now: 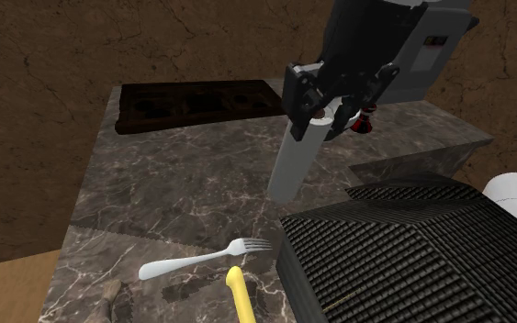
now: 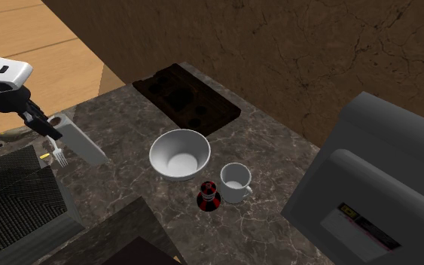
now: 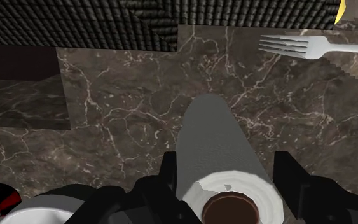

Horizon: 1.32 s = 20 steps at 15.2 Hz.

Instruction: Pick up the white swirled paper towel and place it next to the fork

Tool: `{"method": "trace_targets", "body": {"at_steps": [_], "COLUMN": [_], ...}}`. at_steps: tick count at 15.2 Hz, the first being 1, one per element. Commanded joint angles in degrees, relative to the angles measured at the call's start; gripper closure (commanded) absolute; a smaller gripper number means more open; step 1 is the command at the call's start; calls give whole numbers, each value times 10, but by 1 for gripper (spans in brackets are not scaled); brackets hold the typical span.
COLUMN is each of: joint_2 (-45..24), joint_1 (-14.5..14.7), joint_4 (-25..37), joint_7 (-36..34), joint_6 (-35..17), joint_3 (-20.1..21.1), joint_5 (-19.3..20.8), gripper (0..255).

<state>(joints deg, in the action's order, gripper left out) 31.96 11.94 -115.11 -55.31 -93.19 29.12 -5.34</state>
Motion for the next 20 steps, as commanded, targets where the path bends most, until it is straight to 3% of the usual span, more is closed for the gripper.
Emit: {"method": "trace_targets", "body": {"at_steps": [1,2,3,8,12,20], "joint_2": [0,0,0,0,-20,-20], "joint_1": [0,0,0,0,-6,-6], "joint_4": [0,0,0,0,91,91], "joint_7": [0,0,0,0,-6,-6], "joint_6": [0,0,0,0,72,72], "joint_3": [0,0,0,0,3,3], "joint_5": [0,0,0,0,7,7], "gripper": [255,255,0,0,0,0]}}
